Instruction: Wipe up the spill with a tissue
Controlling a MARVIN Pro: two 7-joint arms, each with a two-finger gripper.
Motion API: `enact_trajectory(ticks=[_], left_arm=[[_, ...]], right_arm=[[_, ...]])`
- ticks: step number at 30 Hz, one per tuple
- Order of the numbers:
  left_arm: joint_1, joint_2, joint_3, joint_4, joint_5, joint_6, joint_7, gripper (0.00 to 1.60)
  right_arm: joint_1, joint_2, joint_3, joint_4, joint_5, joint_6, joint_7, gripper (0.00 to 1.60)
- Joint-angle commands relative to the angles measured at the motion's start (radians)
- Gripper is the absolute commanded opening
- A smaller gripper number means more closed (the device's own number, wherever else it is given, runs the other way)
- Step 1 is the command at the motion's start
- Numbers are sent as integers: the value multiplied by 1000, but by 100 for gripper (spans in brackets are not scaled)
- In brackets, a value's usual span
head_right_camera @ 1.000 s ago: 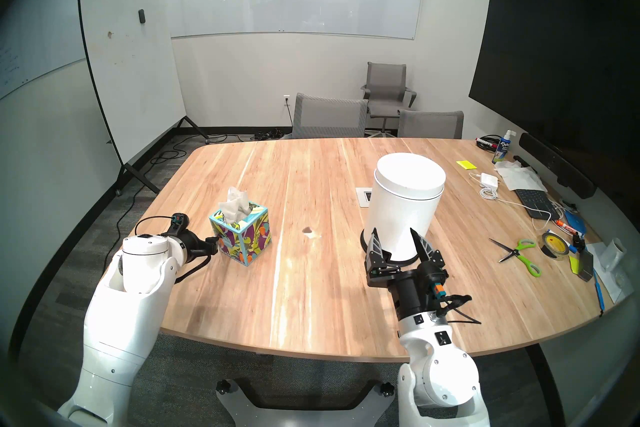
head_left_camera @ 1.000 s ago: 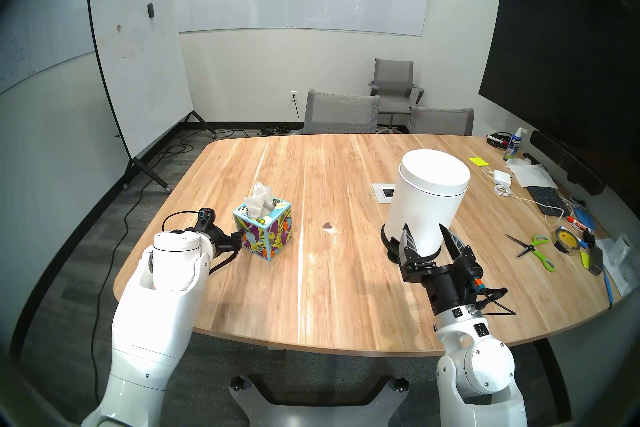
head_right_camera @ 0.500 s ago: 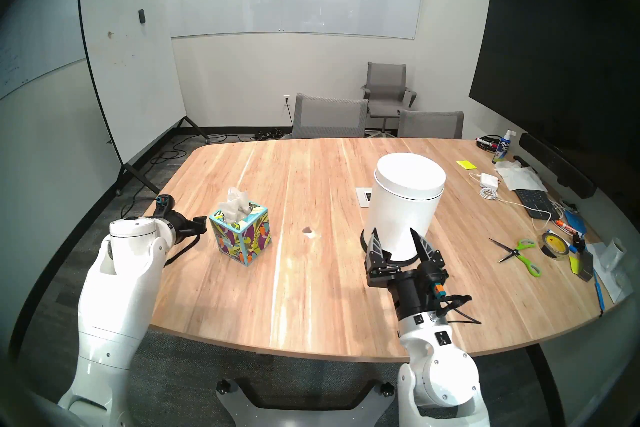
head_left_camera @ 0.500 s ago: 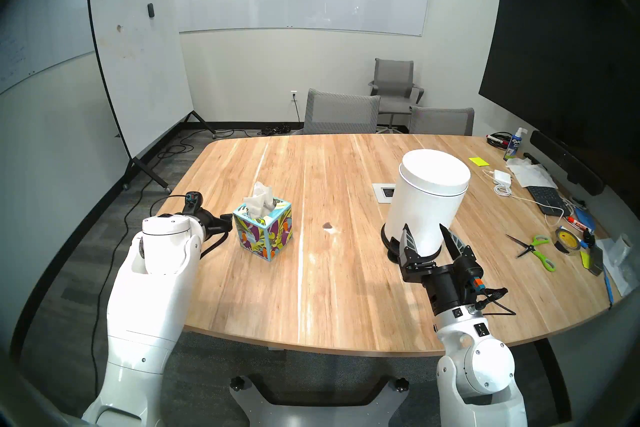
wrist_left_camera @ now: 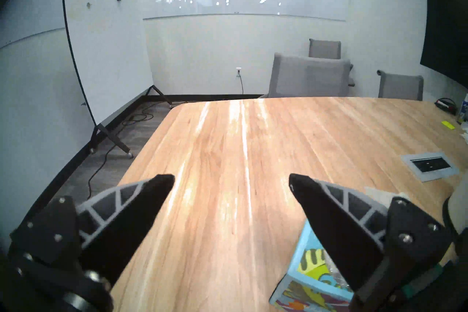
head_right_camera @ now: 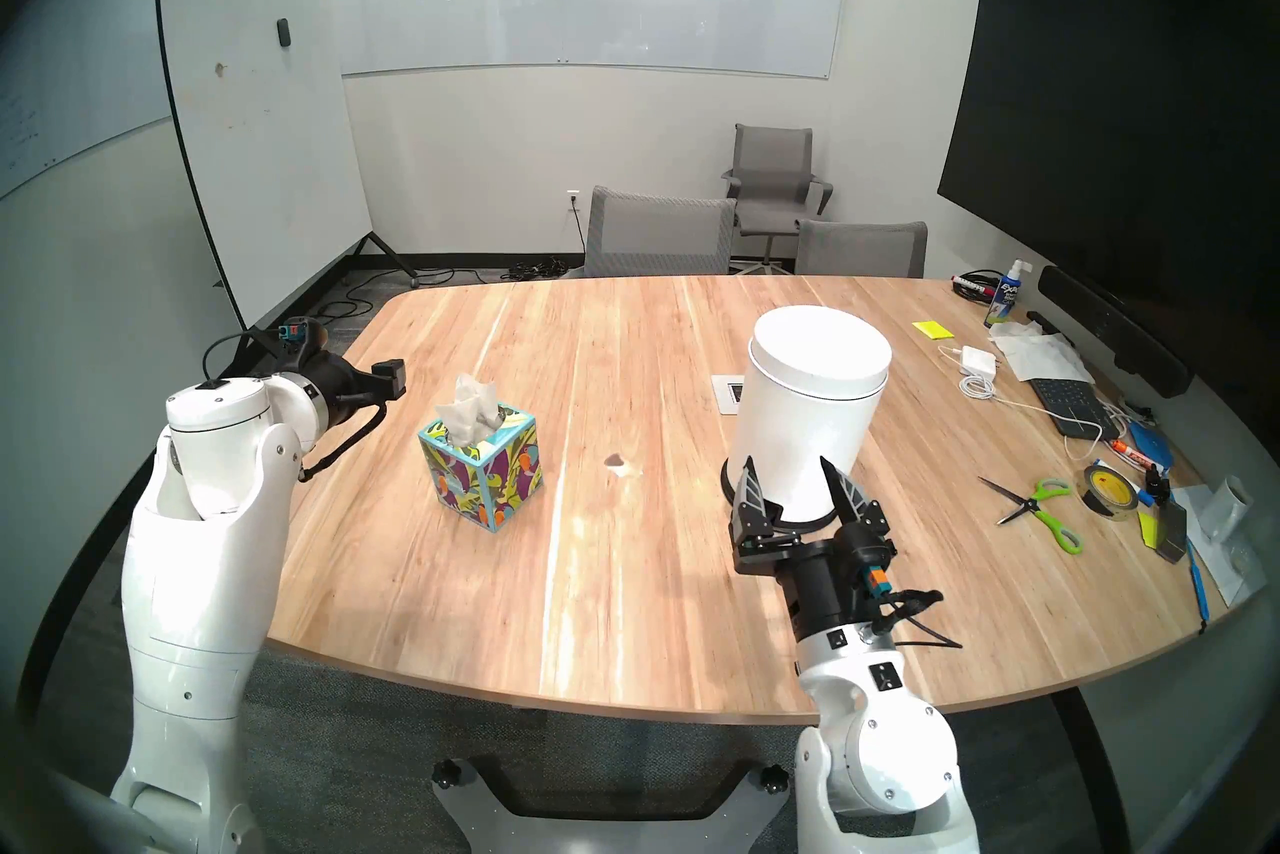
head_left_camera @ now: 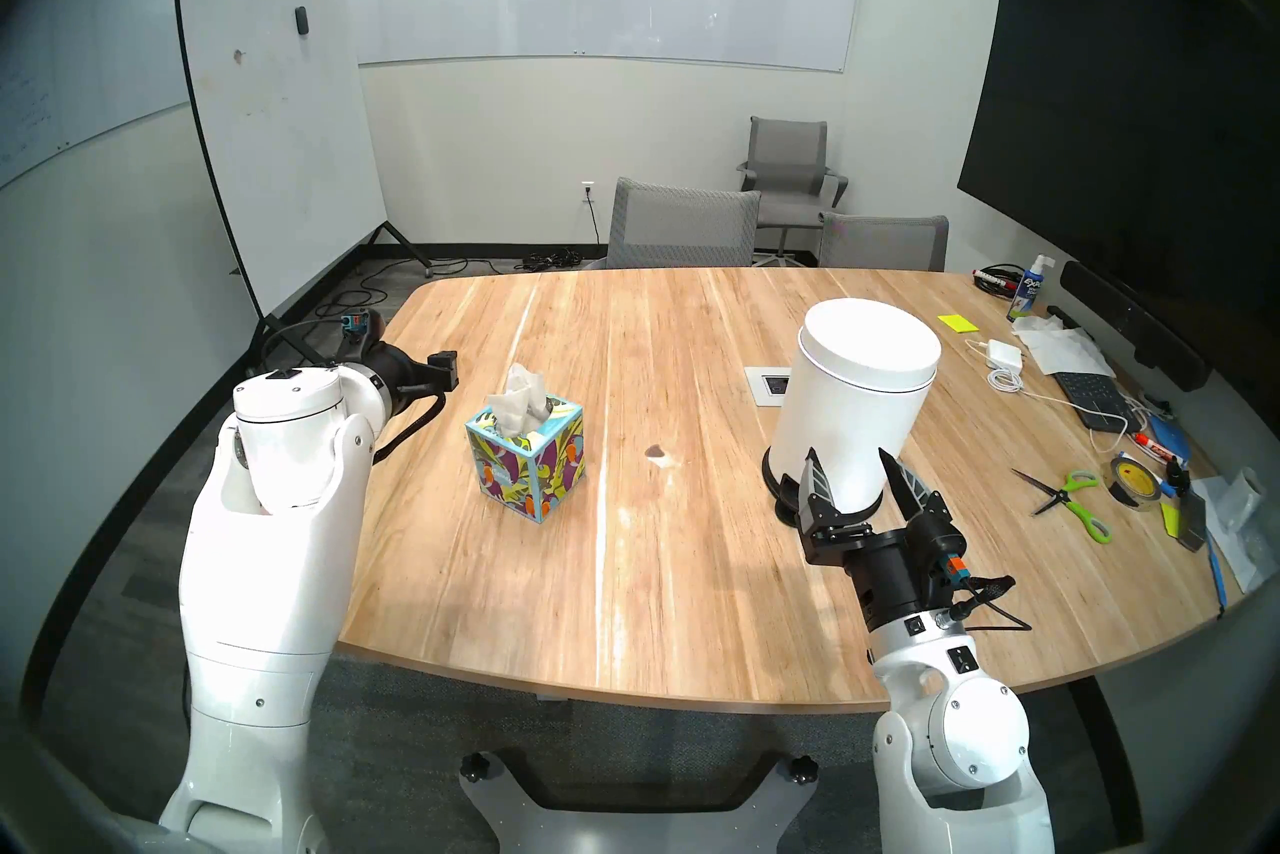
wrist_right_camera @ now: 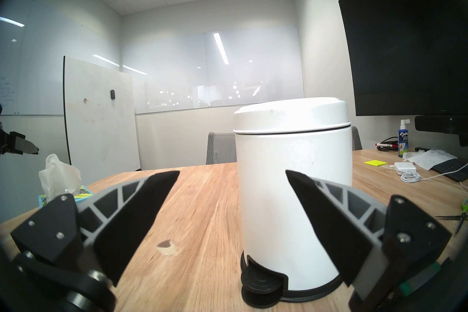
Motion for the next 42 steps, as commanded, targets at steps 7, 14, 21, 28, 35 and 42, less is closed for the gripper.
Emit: enact_trajectory(ticks=[7, 14, 21, 28, 35, 42], left_arm=[[200, 81, -37, -201, -31, -2, -133, 160], [269, 105, -54, -268, -46, -11, -205, 160], [380, 143, -48, -377, -59, -47, -314, 160], [454, 180, -26, -441, -43, -64, -387, 160], [549, 242, 31, -429, 26, -82, -442, 160], [629, 279, 85, -341, 130, -178, -441, 160]], right_arm=[[7, 1, 0, -15, 0, -5, 1, 160], [7, 1, 0, -14, 0, -5, 1, 160], [8, 1, 0, -13, 0, -6, 1, 160], [8, 1, 0, -12, 0, -6, 1, 160], [8, 1, 1, -14, 0, -6, 1, 160], [7, 1, 1, -16, 0, -6, 1, 160]])
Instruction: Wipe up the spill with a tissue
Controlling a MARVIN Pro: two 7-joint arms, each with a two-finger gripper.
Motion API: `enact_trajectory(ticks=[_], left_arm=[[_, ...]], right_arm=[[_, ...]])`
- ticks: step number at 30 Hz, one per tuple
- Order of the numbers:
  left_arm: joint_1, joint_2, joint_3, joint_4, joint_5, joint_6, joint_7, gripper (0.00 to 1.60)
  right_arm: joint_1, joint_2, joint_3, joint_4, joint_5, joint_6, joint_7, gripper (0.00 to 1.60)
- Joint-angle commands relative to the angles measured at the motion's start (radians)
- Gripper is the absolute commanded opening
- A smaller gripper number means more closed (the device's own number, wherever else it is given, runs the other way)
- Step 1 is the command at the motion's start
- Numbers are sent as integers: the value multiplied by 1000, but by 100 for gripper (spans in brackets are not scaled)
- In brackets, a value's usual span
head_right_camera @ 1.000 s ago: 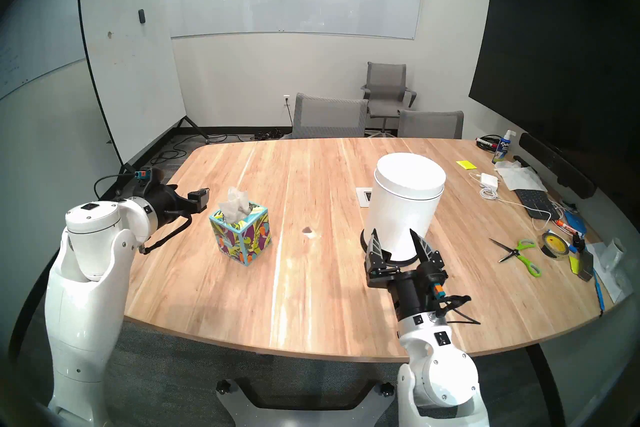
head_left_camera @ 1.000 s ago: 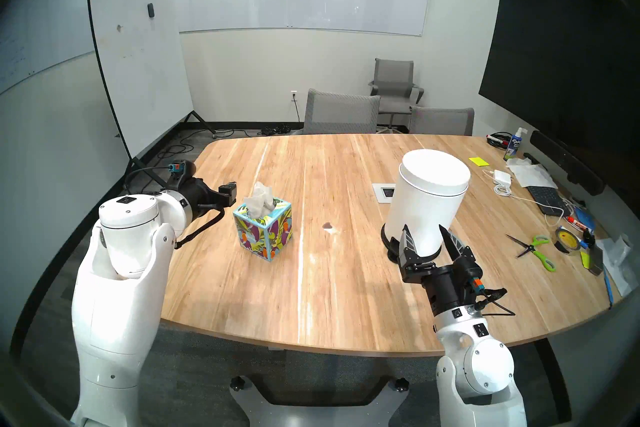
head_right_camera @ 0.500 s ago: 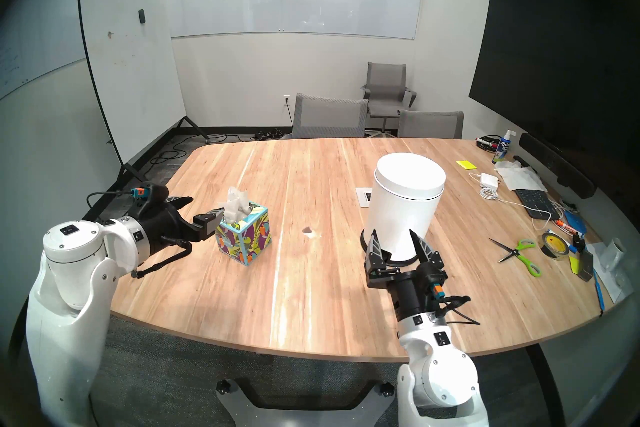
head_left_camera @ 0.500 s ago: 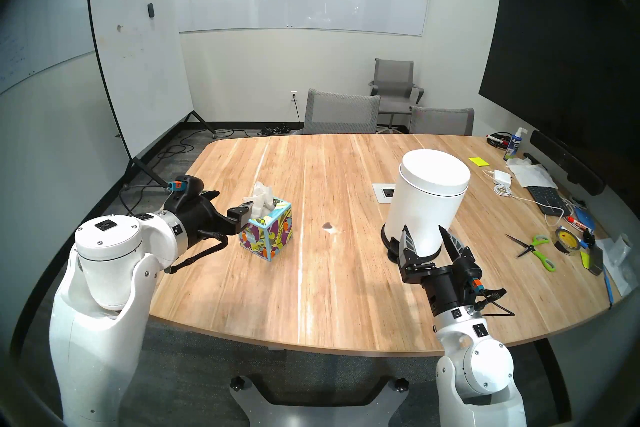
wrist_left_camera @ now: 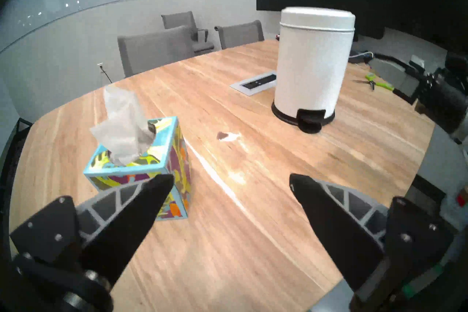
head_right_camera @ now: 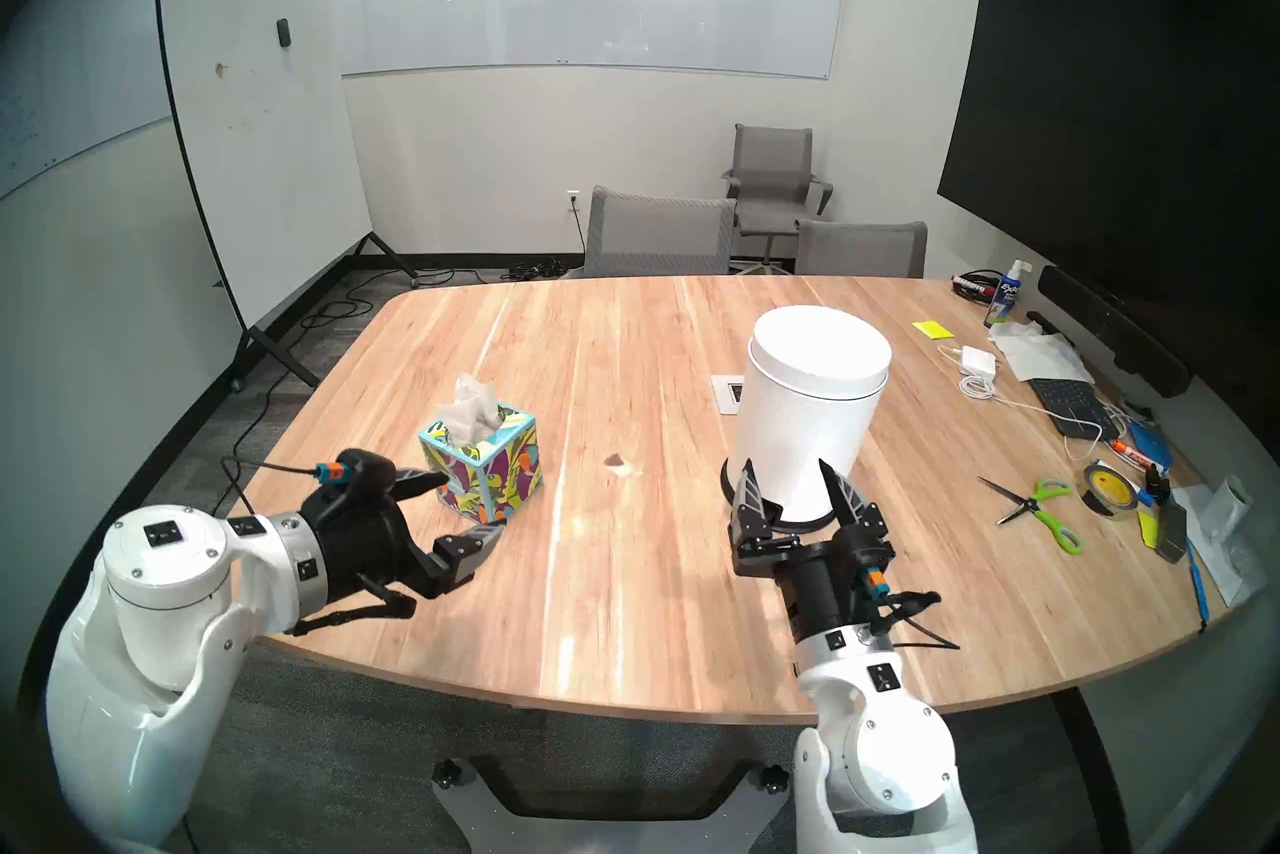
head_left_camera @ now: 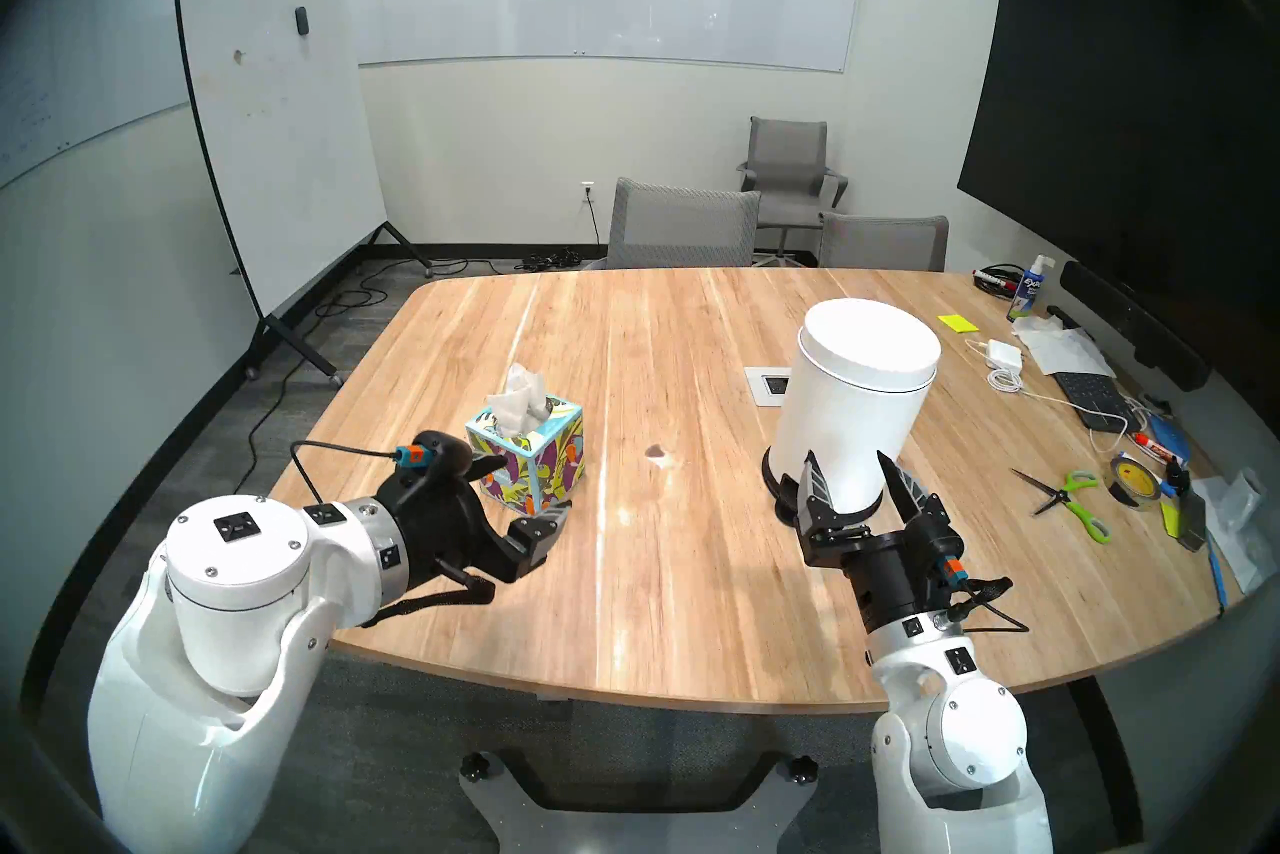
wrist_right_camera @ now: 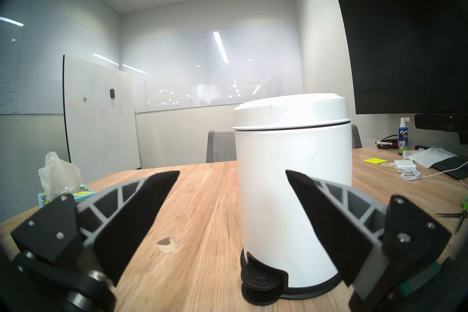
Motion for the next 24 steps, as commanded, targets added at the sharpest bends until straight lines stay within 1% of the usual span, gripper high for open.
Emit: enact_trajectory(ticks=[1, 3, 5, 6, 9, 10, 11, 12, 14, 18, 22, 23, 24], left_arm=[[116, 51, 32, 47, 82, -110, 1, 160], [141, 46, 33, 62, 109, -141, 12, 160], [172, 20, 22, 75, 129, -180, 32, 160], [172, 10, 22, 79, 136, -183, 39, 160], [175, -26, 22, 96, 143, -241, 60, 160], [174, -30, 24, 98, 147, -251, 64, 160], [179, -34, 26, 100, 150, -280, 68, 160], [179, -37, 30, 97, 153, -281, 70, 160], [194, -42, 34, 93, 160, -324, 76, 160], [214, -50, 57, 94, 173, -383, 82, 160], [223, -52, 109, 102, 211, -441, 101, 160], [226, -53, 124, 107, 223, -470, 108, 160], [226, -55, 136, 108, 232, -478, 115, 160]], right_arm=[[6, 2, 1, -23, 0, -6, 2, 160], [5, 2, 1, -24, 0, -6, 2, 160], [4, 2, 1, -26, 0, -6, 2, 160], [4, 2, 1, -26, 0, -6, 2, 160], [3, 2, 1, -28, 0, -6, 2, 160], [3, 2, 1, -29, 0, -5, 2, 160], [2, 2, 1, -29, 0, -5, 2, 160], [2, 2, 1, -29, 0, -5, 2, 160], [2, 2, 1, -29, 0, -5, 2, 160], [2, 3, 1, -30, 0, -5, 2, 160], [2, 2, 1, -30, 0, -5, 2, 160], [2, 3, 1, -30, 0, -5, 2, 160], [2, 3, 1, -30, -1, -5, 2, 160]])
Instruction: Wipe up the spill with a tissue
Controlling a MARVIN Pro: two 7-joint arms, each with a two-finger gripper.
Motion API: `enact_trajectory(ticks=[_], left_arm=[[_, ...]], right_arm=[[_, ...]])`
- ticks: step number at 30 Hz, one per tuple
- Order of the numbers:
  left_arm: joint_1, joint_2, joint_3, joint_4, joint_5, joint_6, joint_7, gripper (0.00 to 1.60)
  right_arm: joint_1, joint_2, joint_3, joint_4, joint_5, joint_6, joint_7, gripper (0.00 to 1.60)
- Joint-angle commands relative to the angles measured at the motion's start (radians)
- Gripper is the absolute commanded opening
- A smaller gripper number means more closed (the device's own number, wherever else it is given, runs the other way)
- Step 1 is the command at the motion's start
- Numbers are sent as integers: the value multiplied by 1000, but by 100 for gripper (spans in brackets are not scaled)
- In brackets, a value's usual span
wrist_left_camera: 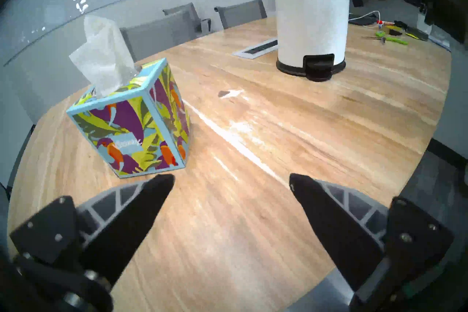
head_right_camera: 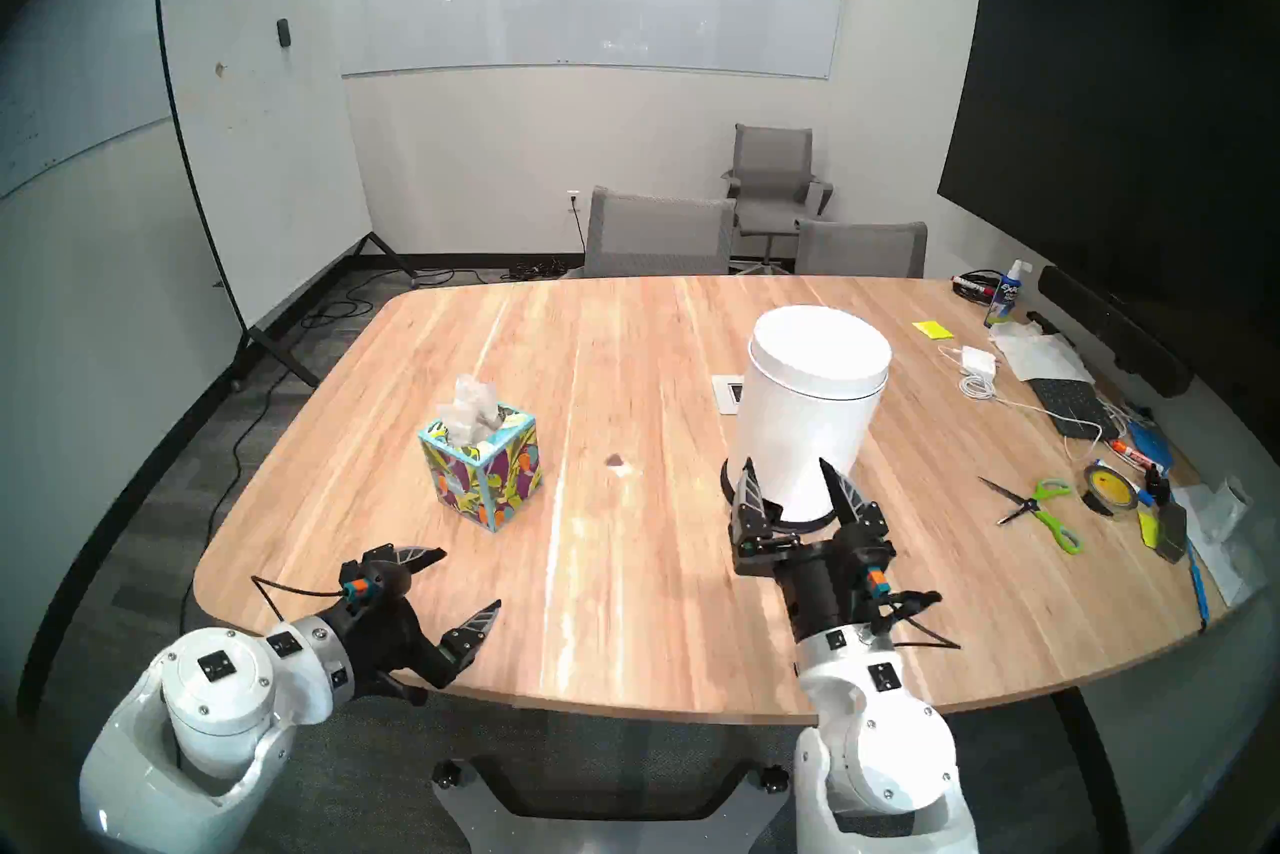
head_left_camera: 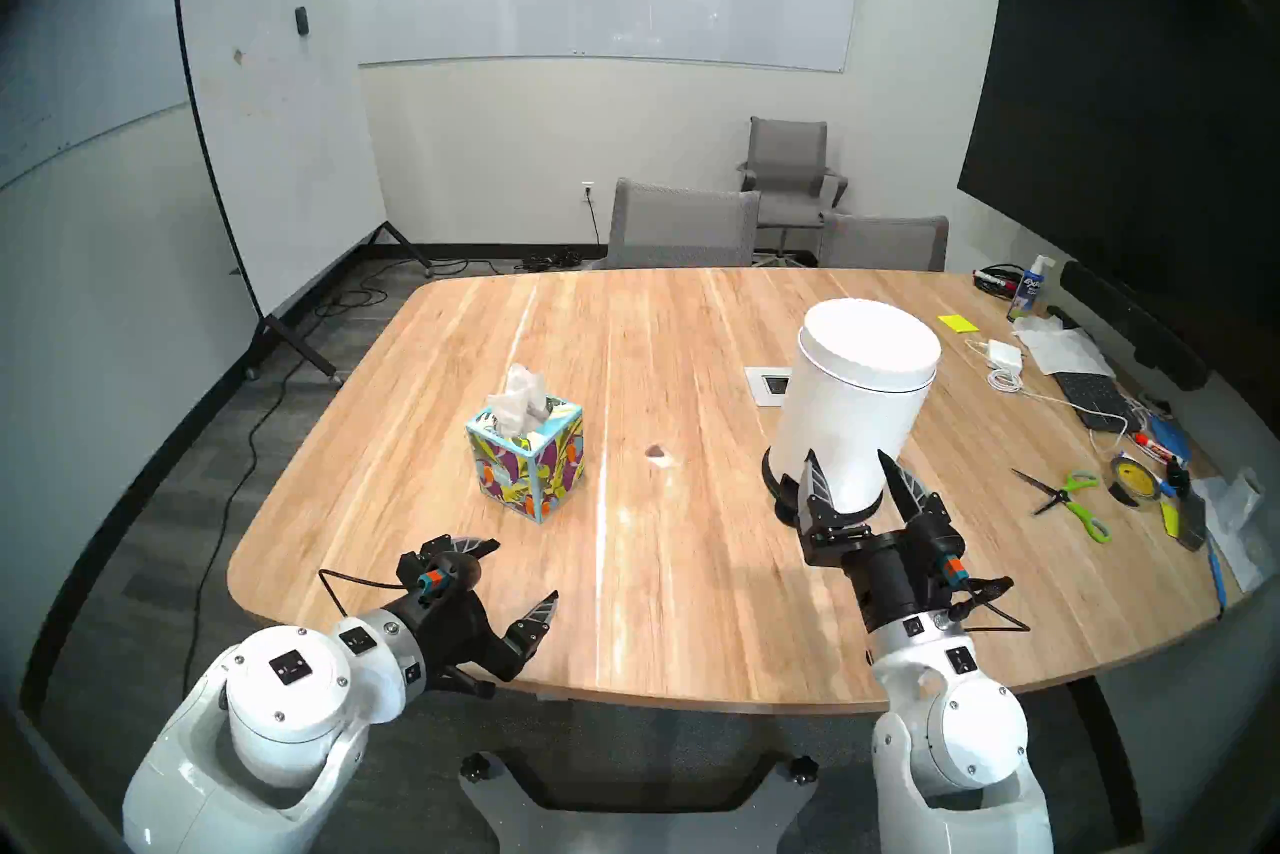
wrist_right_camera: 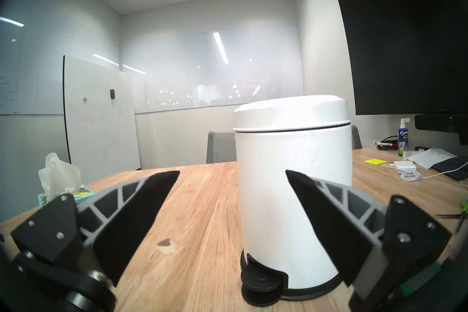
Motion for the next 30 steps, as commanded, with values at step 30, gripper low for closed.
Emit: enact_trajectory(ticks=[30], left_arm=[[-286, -179, 183, 252, 100, -126, 109, 160]], right_arm=[[2, 3, 1, -27, -1, -4, 2, 160]])
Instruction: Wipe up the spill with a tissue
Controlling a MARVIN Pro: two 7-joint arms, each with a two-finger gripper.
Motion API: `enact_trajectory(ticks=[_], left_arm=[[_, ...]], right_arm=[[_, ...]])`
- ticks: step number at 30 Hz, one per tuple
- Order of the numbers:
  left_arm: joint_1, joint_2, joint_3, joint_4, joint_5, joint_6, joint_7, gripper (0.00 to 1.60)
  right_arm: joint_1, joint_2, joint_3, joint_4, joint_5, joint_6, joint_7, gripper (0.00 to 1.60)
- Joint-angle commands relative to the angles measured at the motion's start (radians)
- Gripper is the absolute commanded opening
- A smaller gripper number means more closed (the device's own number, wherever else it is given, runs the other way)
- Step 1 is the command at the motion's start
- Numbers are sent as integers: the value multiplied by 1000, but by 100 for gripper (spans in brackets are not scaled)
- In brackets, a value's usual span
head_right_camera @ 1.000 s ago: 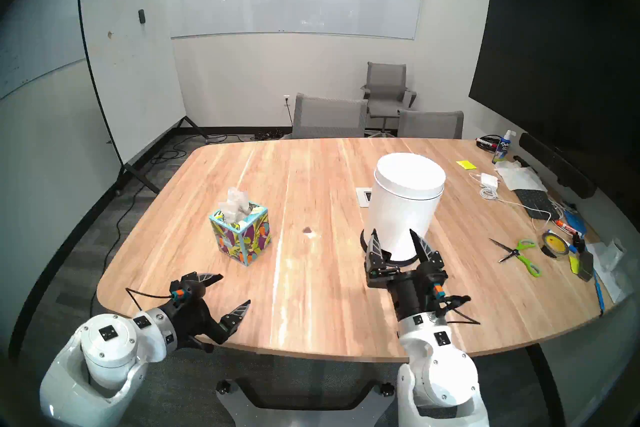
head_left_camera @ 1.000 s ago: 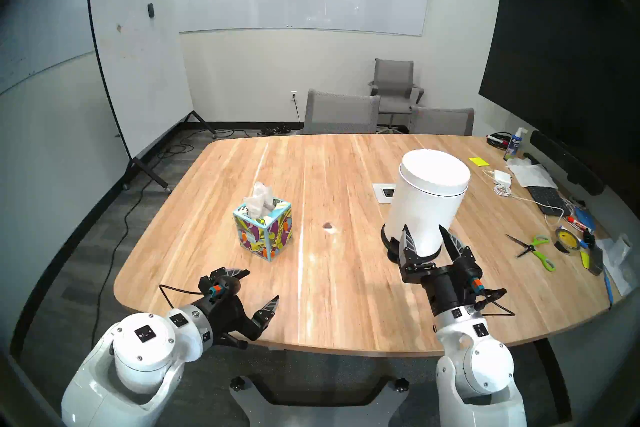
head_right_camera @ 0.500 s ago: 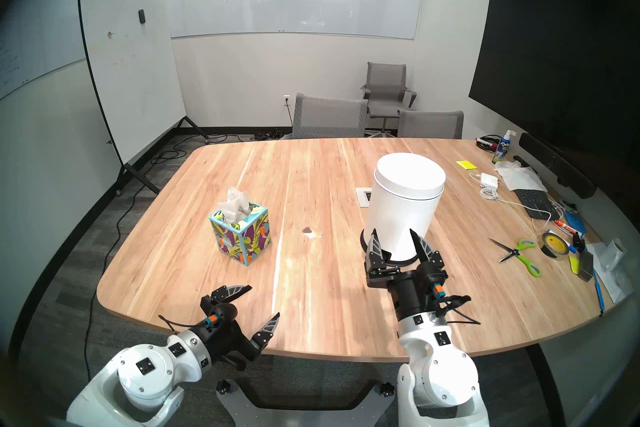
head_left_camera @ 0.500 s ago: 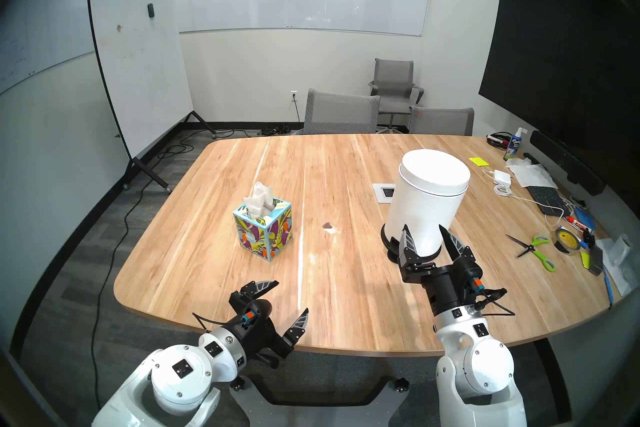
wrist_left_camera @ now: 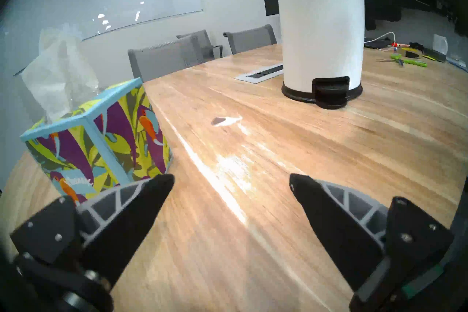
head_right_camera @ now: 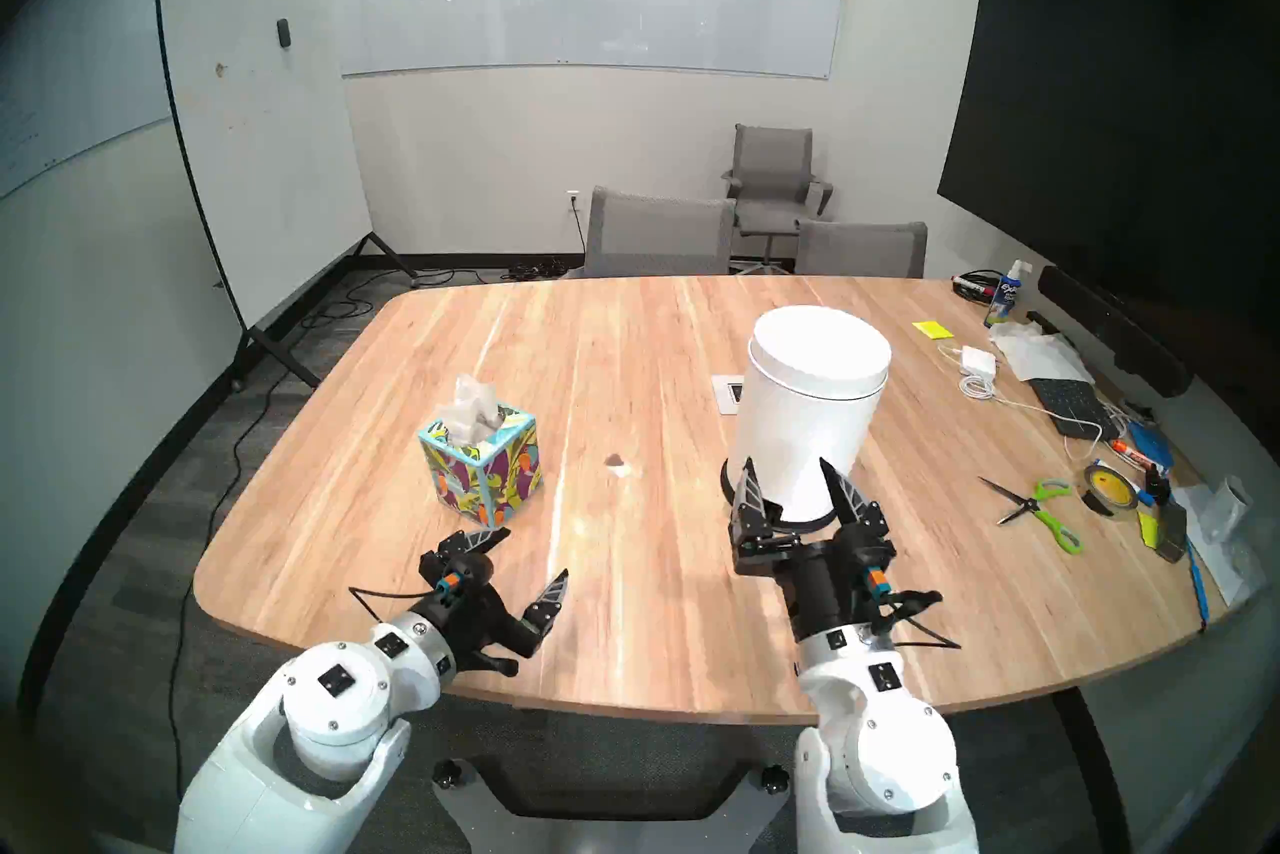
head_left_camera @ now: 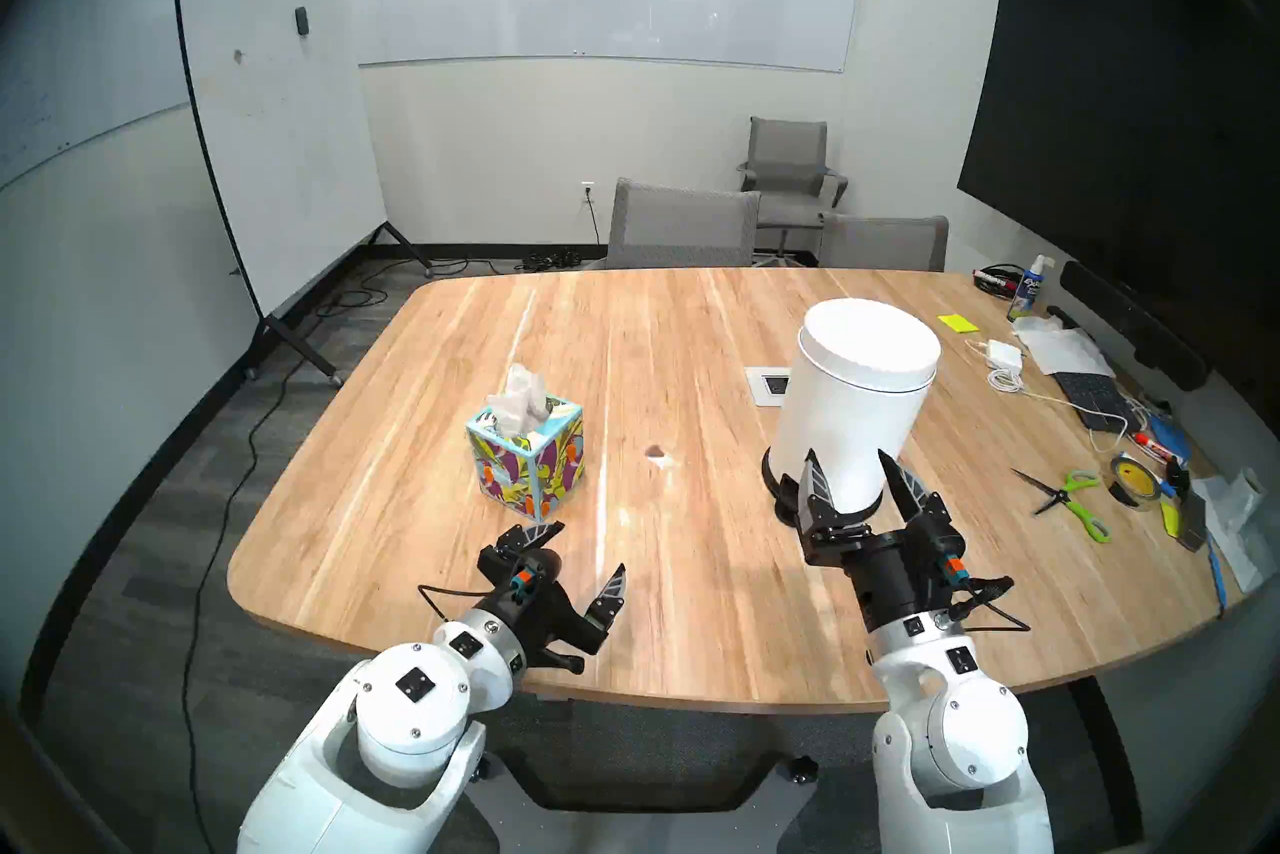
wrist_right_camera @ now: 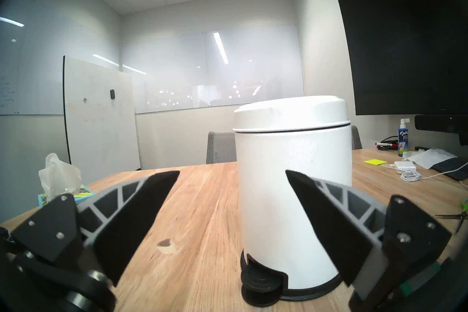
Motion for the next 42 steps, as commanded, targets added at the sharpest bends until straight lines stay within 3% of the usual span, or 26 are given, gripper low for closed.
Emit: enact_trajectory(ticks=[1, 9, 15, 24, 31, 42], left_arm=[[-59, -4, -16, 7, -16, -14, -12, 160], [-74, -4, -17, 33, -13, -28, -16, 160], [-83, -10, 26, 44, 26, -59, -2, 160], [-94, -41, 86, 46, 74, -50, 37, 160], [-168, -96, 130, 118, 96, -14, 71, 160], [-283, -152, 125, 193, 81, 46, 83, 160]], right_arm=[[2, 3, 1, -27, -1, -4, 2, 160], [1, 3, 1, -27, -1, -4, 2, 160], [1, 3, 1, -27, -1, -4, 2, 160], [1, 3, 1, -27, -1, -4, 2, 160], [2, 3, 1, -27, -1, -4, 2, 160], [3, 2, 1, -25, 0, -5, 2, 160]])
